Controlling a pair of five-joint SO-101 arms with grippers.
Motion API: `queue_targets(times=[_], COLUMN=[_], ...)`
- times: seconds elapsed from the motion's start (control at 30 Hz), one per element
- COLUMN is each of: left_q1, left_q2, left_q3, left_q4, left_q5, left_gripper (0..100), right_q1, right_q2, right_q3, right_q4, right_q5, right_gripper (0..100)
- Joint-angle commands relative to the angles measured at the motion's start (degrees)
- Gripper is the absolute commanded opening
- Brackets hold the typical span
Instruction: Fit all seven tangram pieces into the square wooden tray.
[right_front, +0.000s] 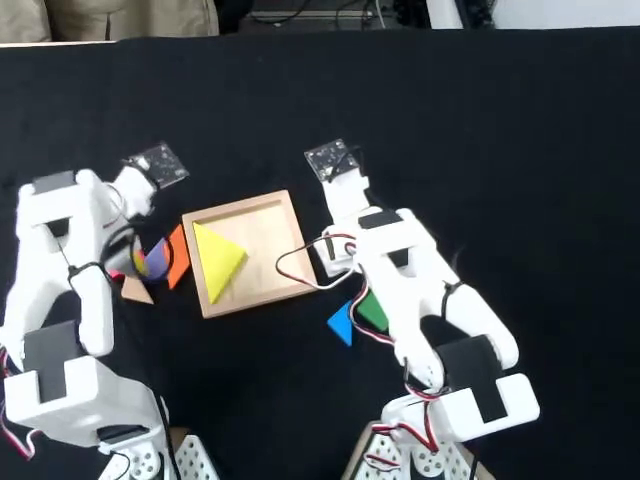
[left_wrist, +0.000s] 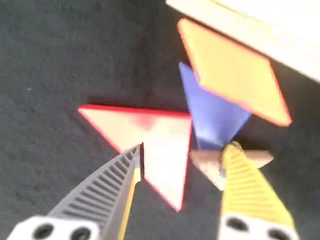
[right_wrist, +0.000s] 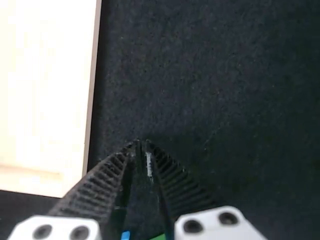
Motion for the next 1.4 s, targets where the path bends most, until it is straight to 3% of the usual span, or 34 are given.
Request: queue_targets(times=[0.0,0.2,0.4,0.73,1.0,1.2,1.37], left_q1=[0.92,-1.10,-1.10,-3.12,-8.31,-7.87,-8.31], left_q2=[-2.55,-2.46,2.46,15.03,13.54,13.80,13.89], left_q3=[-0.13,-4.44,-8.48,-15.25,-18.07,-18.51,-17.98], left_q4=[0.00,0.35,-3.87,-1.05,3.69,3.60,-2.11], left_q5=[1.67,3.08,24.79,27.34,22.77,28.22,34.73], left_gripper=[29,35,35,32,32,33,35], right_q1=[0.97,0.79,0.79,0.79,0.70,0.70,0.70], right_q2=[-0.04,-0.04,-0.04,-0.04,0.04,0.04,0.04], right_q3=[-1.63,-1.54,-1.54,-1.54,-1.54,-1.54,-1.54], right_q4=[1.14,1.49,1.49,1.41,1.23,1.23,1.32], right_q5=[5.36,7.74,7.91,8.09,8.09,8.09,8.09], right_gripper=[1.5,1.5,1.5,1.5,1.5,1.5,1.5])
